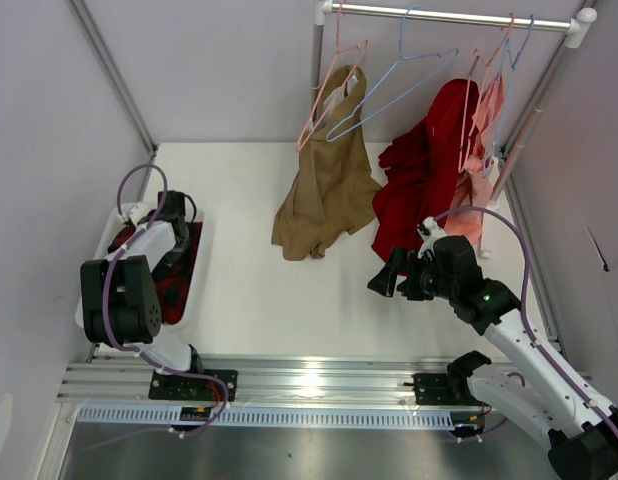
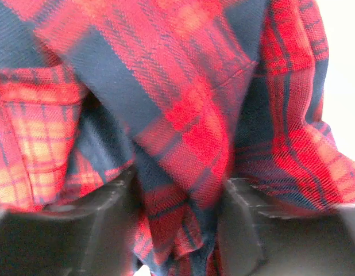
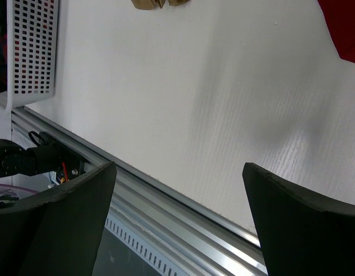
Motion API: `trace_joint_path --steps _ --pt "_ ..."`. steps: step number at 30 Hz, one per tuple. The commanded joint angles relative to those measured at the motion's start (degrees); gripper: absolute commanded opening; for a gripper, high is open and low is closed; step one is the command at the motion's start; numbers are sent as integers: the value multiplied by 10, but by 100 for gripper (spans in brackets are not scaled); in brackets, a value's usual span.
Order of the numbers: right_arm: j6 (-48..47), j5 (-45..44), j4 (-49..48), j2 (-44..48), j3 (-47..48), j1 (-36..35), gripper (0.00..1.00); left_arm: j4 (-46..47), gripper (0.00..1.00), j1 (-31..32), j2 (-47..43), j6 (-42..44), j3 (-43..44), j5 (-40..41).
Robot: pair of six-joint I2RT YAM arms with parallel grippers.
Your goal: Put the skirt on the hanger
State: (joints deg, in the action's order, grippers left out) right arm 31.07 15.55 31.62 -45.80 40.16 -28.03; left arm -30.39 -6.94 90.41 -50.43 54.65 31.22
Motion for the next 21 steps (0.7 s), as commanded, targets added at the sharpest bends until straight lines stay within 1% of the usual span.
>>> trace_joint_path --steps 1,2,3,4,6,7,10,11,13,14,17,18,21 --pt "0 14 -23 9 -1 -3 99 40 35 -4 -8 27 -7 -24" --pt "0 16 -23 7 0 -3 99 41 23 -4 -16 33 -6 -28" --pt "0 18 -24 6 0 -3 100 40 2 -4 -26 45 -5 -34" --pt "0 20 -26 7 0 -3 99 38 0 -4 -51 50 -1 -34" --pt "0 22 -29 6 2 -3 99 33 0 -4 -86 67 2 -31" --pt "0 24 -29 5 4 -3 100 26 0 -4 -126 72 6 -29" --pt "0 27 -31 4 11 -3 99 24 0 -4 -189 104 23 -41" --pt "0 29 -32 2 12 -3 99 23 0 -4 -226 113 34 -47" --pt "-1 29 -34 -1 16 -4 99 17 0 -4 -259 141 58 -66" --pt "-1 31 -36 -1 18 -4 99 14 0 -4 -286 157 86 -70" --pt "-2 33 -40 -9 22 -5 99 4 0 -3 -316 182 117 -97" --pt "-4 35 -41 -11 25 -5 99 -1 0 -2 -328 194 155 -105" --pt "-6 38 -42 -24 31 -6 99 -5 0 2 -353 219 215 -143"
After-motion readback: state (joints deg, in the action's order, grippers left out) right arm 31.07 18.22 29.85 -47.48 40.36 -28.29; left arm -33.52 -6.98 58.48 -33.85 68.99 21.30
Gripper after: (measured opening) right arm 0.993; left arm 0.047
